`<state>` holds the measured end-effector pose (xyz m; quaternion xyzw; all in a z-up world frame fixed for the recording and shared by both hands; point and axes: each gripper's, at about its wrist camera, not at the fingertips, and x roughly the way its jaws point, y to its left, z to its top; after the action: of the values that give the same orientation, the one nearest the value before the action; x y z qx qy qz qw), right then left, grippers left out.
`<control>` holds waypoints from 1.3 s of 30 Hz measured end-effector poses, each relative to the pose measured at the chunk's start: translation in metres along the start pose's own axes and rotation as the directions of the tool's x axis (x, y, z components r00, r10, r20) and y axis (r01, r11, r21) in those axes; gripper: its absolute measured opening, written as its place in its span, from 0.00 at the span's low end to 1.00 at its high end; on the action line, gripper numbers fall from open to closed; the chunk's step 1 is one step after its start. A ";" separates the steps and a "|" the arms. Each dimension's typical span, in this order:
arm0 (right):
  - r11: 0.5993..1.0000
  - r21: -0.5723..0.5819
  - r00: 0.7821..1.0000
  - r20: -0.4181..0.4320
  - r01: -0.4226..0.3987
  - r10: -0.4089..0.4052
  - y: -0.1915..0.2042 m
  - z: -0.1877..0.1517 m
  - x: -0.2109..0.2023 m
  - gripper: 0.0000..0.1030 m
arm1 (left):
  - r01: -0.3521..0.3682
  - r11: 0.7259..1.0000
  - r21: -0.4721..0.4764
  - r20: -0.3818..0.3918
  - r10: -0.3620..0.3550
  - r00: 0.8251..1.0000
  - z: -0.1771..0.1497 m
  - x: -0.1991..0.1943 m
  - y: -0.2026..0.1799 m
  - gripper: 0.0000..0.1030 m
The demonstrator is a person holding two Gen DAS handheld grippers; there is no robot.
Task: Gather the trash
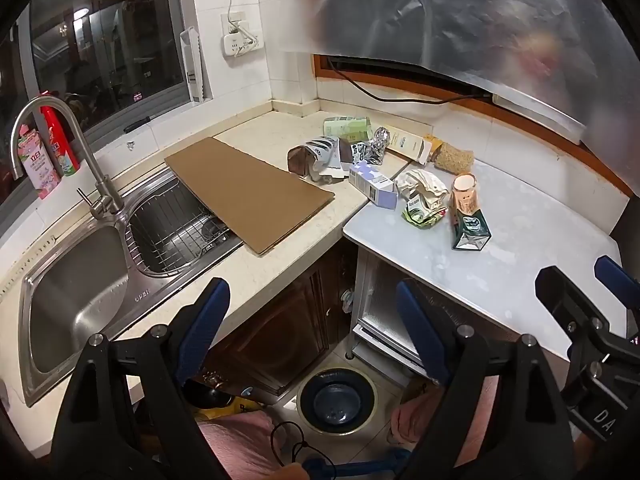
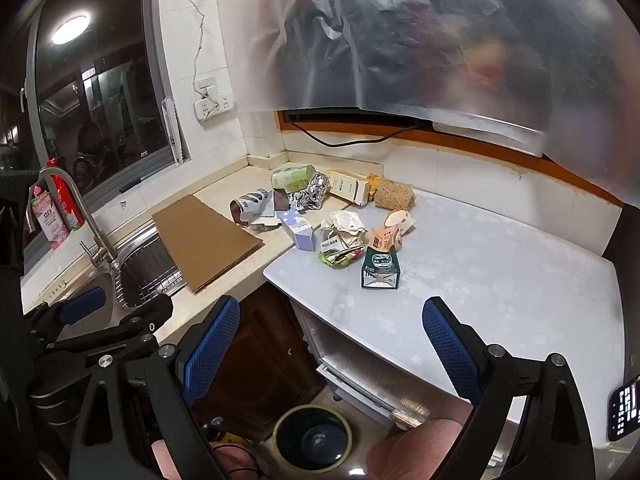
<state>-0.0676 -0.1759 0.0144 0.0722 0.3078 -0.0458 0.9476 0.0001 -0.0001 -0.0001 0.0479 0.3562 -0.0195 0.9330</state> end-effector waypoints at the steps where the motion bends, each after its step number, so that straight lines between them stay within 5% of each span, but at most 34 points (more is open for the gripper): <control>1: 1.000 0.000 1.000 0.000 0.000 0.000 0.000 0.000 0.000 0.91 | 0.000 1.000 -0.001 0.000 0.000 1.000 0.000 0.000 0.000 0.81; 39: 1.000 0.001 1.000 0.004 -0.003 0.003 0.011 0.005 0.000 0.91 | 0.001 1.000 0.004 0.007 -0.001 1.000 0.006 0.008 -0.009 0.81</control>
<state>-0.0629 -0.1656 0.0197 0.0731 0.3056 -0.0449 0.9483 0.0094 -0.0097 -0.0009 0.0495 0.3529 -0.0206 0.9341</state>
